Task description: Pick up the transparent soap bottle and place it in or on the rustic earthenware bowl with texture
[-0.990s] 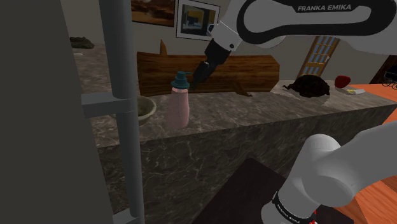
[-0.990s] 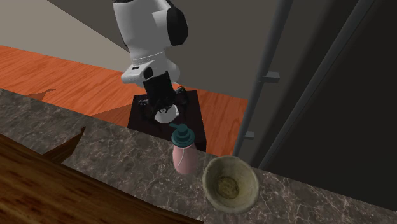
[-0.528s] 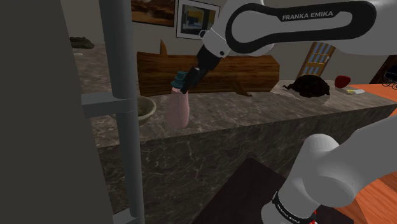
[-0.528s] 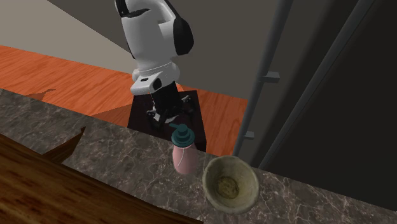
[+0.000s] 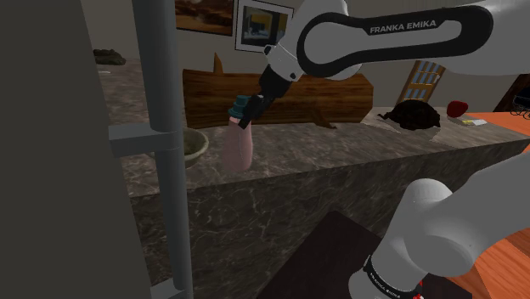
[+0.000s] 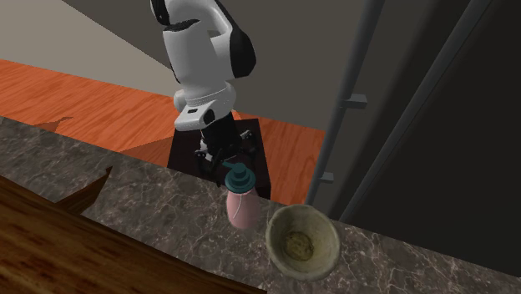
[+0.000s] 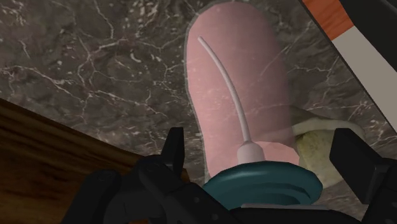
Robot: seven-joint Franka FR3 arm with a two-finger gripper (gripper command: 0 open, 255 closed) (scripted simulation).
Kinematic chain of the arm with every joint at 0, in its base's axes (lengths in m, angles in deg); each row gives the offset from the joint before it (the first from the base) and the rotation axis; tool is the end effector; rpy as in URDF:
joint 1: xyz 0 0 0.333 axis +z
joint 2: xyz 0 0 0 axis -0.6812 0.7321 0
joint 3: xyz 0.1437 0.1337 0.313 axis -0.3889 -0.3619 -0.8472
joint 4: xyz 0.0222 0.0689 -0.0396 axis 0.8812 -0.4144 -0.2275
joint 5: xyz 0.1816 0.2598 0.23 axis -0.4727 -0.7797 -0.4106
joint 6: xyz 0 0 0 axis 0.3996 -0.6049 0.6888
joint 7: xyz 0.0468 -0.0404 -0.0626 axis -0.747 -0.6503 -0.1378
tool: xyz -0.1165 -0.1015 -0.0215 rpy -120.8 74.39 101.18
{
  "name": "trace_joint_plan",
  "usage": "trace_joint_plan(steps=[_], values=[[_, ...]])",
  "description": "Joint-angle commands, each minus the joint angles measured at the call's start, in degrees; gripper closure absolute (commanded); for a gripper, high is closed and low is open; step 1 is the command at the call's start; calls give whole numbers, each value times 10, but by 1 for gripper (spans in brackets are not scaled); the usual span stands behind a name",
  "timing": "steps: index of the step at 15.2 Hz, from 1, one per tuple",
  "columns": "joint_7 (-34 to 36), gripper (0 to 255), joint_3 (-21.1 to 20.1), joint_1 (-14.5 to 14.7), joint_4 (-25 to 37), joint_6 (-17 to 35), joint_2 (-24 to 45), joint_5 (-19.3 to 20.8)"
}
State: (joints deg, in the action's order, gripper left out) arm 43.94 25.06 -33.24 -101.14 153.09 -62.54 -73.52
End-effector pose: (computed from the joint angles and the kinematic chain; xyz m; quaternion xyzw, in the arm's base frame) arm 0.4091 0.0836 0.5582 -0.9634 -0.1596 -0.2039 0.0694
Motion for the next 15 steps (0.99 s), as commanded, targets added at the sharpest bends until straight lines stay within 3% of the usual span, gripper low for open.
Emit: trace_joint_plan(steps=[1, 2, 11, 15], values=[[0, 0, 0, 0, 0, 0, 0, 0], [0, 255, 0, 0, 0, 0, 0, 0], [0, 255, 0, 0, 0, 0, 0, 0], [5, 255, 0, -1, 29, -31, -2, 3]])
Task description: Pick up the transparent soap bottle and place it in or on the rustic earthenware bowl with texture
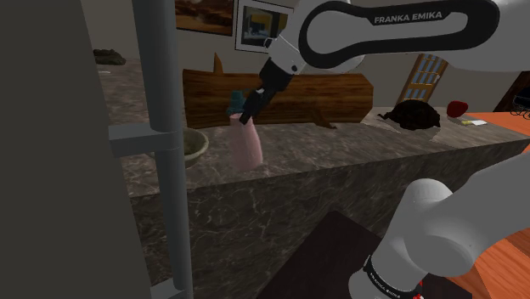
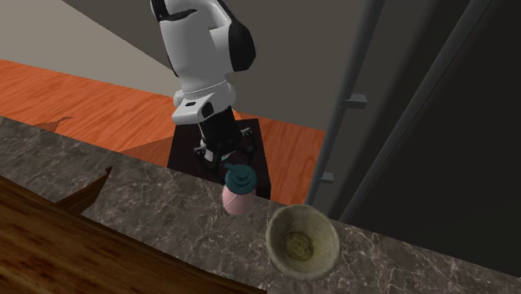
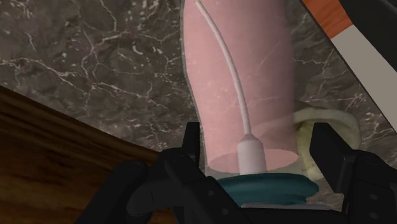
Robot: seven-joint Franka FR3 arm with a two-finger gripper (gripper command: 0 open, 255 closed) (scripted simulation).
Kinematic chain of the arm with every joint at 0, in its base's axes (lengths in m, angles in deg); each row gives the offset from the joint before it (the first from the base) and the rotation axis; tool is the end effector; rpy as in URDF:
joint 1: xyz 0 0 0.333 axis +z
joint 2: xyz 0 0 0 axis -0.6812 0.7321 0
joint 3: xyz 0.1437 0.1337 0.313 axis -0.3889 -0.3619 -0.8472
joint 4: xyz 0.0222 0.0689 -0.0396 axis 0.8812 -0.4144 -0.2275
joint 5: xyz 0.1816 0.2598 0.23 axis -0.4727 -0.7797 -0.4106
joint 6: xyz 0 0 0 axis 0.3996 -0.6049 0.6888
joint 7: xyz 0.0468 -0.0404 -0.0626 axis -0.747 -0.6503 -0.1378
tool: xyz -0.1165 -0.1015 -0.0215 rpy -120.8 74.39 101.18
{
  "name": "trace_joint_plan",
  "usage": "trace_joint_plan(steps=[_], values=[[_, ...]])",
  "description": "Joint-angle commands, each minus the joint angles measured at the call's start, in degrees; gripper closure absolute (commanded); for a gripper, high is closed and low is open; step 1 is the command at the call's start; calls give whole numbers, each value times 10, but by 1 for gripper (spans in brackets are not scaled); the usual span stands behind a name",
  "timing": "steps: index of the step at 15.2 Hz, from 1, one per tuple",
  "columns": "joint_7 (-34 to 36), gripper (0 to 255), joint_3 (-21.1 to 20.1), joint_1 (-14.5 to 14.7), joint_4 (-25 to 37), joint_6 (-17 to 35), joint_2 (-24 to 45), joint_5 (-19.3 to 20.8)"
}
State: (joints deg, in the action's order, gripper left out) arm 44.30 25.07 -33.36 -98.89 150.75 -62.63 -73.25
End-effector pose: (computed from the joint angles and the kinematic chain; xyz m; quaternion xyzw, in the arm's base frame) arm 0.4093 0.0836 0.5740 -0.9634 -0.1596 -0.2037 0.0693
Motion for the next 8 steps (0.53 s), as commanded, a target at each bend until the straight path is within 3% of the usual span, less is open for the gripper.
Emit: trace_joint_plan(steps=[1, 8], values=[[2, 255, 0, -1, 14, -15, -1, 2], [10, 255, 0, -2, 70, -68, 2, 6]])
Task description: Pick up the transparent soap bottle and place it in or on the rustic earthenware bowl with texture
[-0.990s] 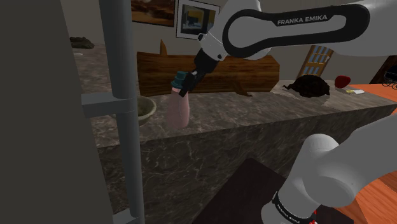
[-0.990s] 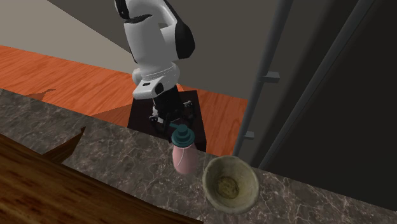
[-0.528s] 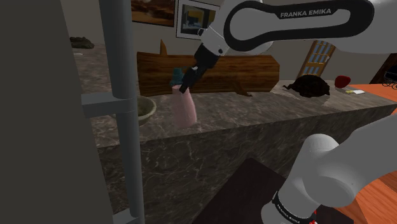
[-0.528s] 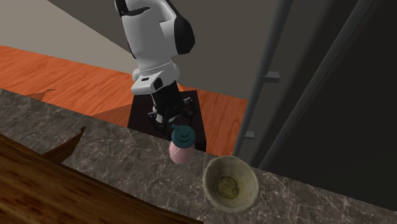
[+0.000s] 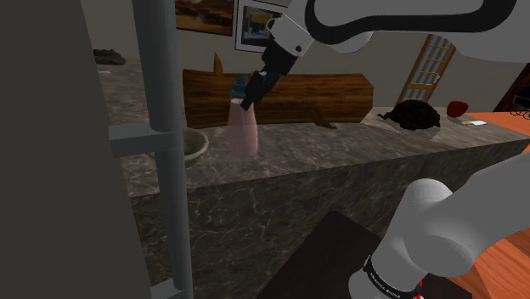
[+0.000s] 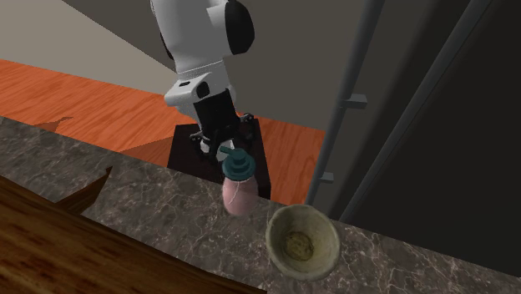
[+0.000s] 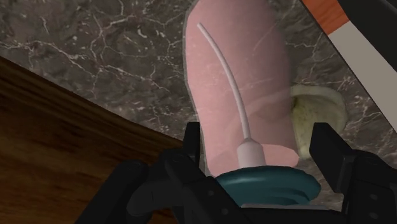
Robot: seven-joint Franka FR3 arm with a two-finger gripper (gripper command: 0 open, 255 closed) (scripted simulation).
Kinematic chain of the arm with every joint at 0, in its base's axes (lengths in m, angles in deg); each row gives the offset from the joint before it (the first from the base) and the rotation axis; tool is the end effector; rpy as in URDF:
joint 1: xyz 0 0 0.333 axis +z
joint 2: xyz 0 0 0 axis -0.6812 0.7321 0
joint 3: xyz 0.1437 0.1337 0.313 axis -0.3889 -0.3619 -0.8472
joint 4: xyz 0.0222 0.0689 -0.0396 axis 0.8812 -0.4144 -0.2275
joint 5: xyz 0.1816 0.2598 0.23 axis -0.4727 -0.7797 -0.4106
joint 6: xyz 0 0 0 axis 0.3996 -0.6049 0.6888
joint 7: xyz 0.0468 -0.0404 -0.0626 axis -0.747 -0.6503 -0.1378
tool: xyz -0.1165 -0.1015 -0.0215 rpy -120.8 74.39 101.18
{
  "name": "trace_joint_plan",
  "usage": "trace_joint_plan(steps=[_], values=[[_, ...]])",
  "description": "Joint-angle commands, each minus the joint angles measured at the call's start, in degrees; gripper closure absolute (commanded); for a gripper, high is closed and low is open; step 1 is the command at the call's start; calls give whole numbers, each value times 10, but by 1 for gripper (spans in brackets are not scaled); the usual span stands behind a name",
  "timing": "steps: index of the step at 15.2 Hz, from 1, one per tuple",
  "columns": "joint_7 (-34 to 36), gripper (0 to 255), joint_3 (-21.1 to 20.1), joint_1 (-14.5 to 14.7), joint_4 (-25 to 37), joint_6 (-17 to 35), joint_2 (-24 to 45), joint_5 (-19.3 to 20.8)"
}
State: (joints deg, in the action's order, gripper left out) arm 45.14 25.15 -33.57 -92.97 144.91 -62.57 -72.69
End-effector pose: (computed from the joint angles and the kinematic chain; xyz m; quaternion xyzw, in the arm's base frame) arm 0.4089 0.0833 0.6144 -0.9634 -0.1597 -0.2036 0.0694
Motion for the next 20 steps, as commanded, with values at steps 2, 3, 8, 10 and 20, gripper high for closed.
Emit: trace_joint_plan(steps=[2, 3, 8, 10, 20], values=[[4, 255, 0, -1, 28, -24, 3, 2], [5, 255, 0, -1, 36, -32, 4, 3], [10, 255, 1, -1, 81, -69, 12, 5], [12, 255, 1, -1, 100, -83, 15, 6], [22, 255, 2, -2, 200, -158, 41, 10]])
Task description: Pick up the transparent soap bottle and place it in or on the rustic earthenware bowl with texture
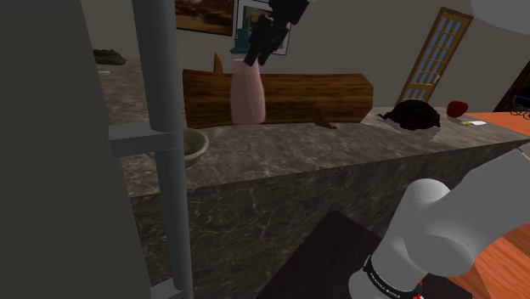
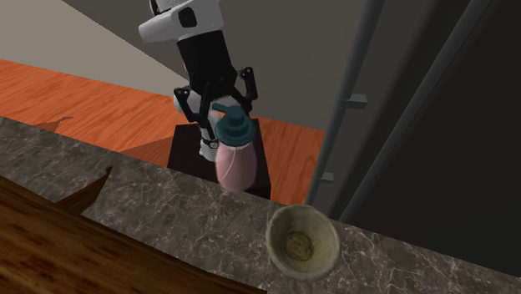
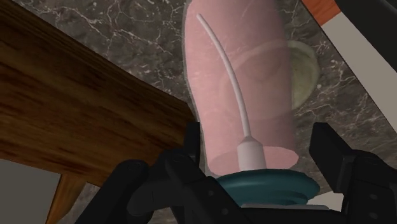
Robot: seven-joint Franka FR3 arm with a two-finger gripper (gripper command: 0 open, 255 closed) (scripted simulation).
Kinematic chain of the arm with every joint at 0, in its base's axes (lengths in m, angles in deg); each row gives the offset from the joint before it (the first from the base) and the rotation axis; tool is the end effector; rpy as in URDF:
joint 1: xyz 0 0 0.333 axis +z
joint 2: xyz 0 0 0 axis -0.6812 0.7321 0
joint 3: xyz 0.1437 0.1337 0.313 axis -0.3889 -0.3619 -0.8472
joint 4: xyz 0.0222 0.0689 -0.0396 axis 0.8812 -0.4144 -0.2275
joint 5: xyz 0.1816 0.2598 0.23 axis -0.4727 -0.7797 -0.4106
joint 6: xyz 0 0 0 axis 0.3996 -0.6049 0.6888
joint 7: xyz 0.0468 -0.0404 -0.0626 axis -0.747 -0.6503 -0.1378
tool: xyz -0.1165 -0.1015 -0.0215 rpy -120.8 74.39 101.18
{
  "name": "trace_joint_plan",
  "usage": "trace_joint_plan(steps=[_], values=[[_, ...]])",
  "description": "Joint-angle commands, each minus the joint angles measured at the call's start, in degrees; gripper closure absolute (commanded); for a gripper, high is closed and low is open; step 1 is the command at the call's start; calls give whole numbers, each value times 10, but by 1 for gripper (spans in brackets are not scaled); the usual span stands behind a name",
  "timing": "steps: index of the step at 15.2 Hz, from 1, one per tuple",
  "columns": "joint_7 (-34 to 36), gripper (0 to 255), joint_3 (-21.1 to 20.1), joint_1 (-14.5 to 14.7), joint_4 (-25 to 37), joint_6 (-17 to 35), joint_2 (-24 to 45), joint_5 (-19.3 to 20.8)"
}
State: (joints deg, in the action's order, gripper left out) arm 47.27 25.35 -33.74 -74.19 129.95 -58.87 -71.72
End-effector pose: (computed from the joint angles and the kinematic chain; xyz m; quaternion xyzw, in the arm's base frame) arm 0.4114 0.0846 0.7222 -0.9635 -0.1596 -0.2036 0.0694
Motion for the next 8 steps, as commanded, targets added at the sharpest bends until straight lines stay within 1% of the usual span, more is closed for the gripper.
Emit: trace_joint_plan(steps=[1, 5, 8], values=[[1, 255, 1, 0, 17, -11, 5, 1], [36, 255, -25, 7, 107, -18, 84, 6], [62, 255, -43, 13, 187, -31, 148, 16]])
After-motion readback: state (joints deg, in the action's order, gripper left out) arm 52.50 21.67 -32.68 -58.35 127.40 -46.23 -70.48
